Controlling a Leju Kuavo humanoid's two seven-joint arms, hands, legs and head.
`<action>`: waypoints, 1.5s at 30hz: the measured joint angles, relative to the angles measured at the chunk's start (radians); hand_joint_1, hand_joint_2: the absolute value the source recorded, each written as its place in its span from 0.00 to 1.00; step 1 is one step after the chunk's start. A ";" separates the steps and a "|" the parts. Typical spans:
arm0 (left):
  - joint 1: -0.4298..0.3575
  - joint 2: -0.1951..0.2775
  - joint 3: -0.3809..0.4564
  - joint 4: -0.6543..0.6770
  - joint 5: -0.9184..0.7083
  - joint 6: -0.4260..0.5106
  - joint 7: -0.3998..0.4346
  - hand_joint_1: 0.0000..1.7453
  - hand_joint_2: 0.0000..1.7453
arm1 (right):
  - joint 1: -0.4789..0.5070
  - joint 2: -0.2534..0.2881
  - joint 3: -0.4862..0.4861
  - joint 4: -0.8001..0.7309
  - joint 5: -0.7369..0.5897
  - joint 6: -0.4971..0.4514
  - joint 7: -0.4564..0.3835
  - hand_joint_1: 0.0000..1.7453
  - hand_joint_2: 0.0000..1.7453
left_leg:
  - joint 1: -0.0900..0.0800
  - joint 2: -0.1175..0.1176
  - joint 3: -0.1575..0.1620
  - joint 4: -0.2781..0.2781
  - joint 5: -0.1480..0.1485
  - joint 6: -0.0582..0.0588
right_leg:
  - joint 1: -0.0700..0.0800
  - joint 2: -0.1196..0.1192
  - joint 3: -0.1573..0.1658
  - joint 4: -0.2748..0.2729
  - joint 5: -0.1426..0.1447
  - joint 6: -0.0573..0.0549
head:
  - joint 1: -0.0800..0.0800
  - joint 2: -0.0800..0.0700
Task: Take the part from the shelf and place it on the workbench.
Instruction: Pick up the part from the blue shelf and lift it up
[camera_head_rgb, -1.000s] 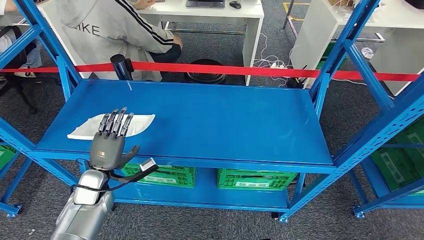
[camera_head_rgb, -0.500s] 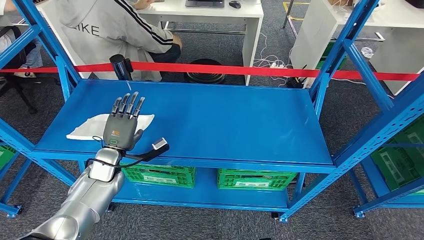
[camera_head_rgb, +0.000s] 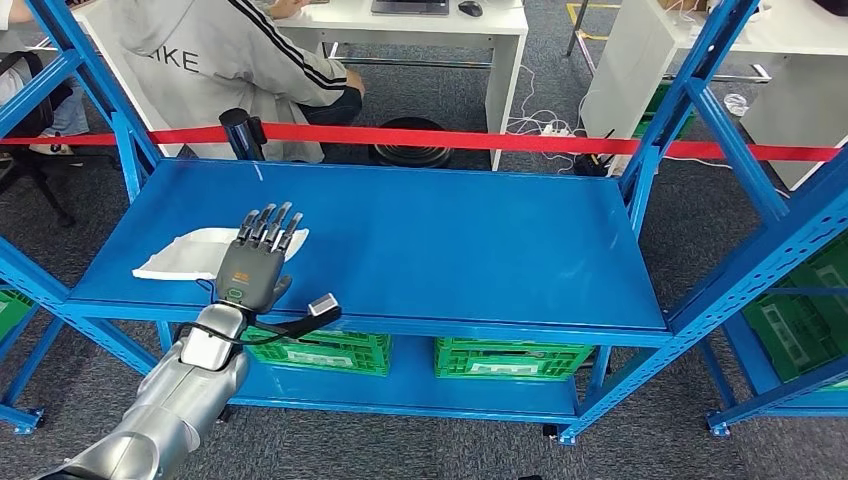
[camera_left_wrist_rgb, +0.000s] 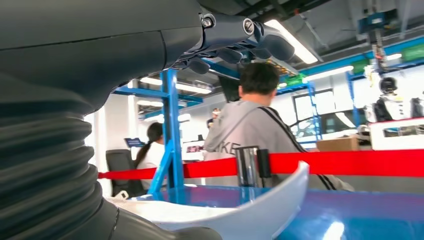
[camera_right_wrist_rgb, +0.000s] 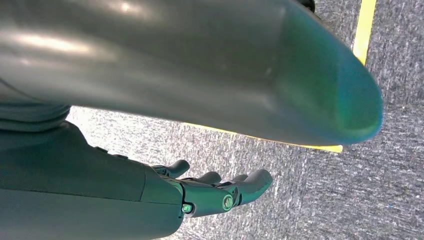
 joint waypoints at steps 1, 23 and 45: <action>0.001 0.000 0.000 0.000 0.001 -0.002 -0.006 0.00 1.00 | 0.000 0.000 0.000 0.000 -0.001 0.000 -0.001 0.00 0.00 | 0.000 0.000 0.000 0.000 0.000 0.000 | 0.000 0.000 0.000 0.000 0.000 0.000 | 0.000 0.000; 0.014 0.083 0.049 0.036 -0.019 -0.093 0.135 0.00 1.00 | 0.003 -0.003 -0.009 0.000 0.003 -0.011 -0.028 0.00 0.00 | 0.000 0.000 0.000 -0.002 0.001 -0.001 | 0.000 0.000 -0.001 0.001 -0.001 -0.002 | 0.000 0.000; 0.033 0.201 0.069 0.047 -0.020 -0.094 0.072 1.00 1.00 | 0.001 -0.003 -0.009 0.000 0.028 -0.037 -0.149 0.00 0.00 | 0.000 0.000 0.005 -0.005 0.002 -0.004 | 0.000 0.000 0.001 0.002 -0.002 -0.004 | 0.000 0.000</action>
